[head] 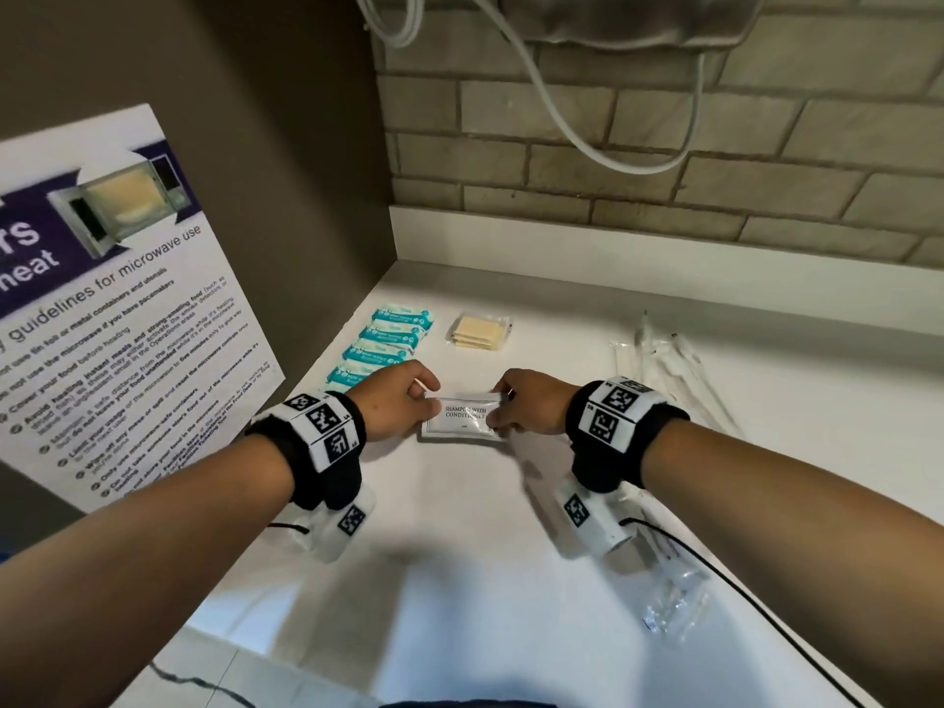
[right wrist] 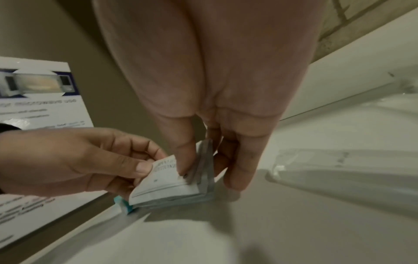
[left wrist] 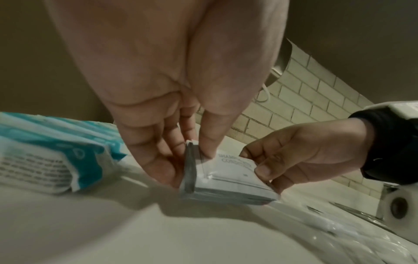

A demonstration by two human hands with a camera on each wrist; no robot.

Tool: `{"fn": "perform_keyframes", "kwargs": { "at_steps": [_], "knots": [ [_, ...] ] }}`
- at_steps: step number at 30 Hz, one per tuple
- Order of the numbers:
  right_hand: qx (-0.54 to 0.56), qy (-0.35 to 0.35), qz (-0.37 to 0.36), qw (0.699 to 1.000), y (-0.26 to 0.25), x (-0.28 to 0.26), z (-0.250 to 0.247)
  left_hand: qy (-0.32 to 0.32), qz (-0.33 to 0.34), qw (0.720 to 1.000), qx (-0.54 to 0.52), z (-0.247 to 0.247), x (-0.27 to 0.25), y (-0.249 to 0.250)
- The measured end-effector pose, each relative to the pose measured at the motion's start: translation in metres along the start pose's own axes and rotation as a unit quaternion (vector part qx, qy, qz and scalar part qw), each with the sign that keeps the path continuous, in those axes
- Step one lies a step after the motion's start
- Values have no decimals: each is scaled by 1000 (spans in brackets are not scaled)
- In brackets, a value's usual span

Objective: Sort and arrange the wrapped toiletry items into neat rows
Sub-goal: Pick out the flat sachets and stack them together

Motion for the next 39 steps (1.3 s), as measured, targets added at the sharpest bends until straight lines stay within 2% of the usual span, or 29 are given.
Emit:
{"fn": "perform_keyframes", "kwargs": {
  "at_steps": [3,11,26,32,39],
  "knots": [
    [64,-5,30,998,-3,10,1,1,-15,1000,12,-8,11,2],
    [111,-19,100,989,5,24,11,-20,-29,998,59,-5,31,1],
    [35,37,83,995,-1,24,2,-35,12,984,177,-4,41,13],
    [0,38,68,997,0,23,3,-40,18,981,188,-4,41,16],
    [20,35,56,998,4,23,3,-46,15,981,188,-5,40,17]
  ]
}}
Point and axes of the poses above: each hand's wrist, its own x-axis towards the middle knuckle, its own z-axis out of the palm, y = z × x, the point moved 4 cm from there along x, towards the middle knuckle, and after that the axes turned 2 degrees about z, right-handed, at the moved point
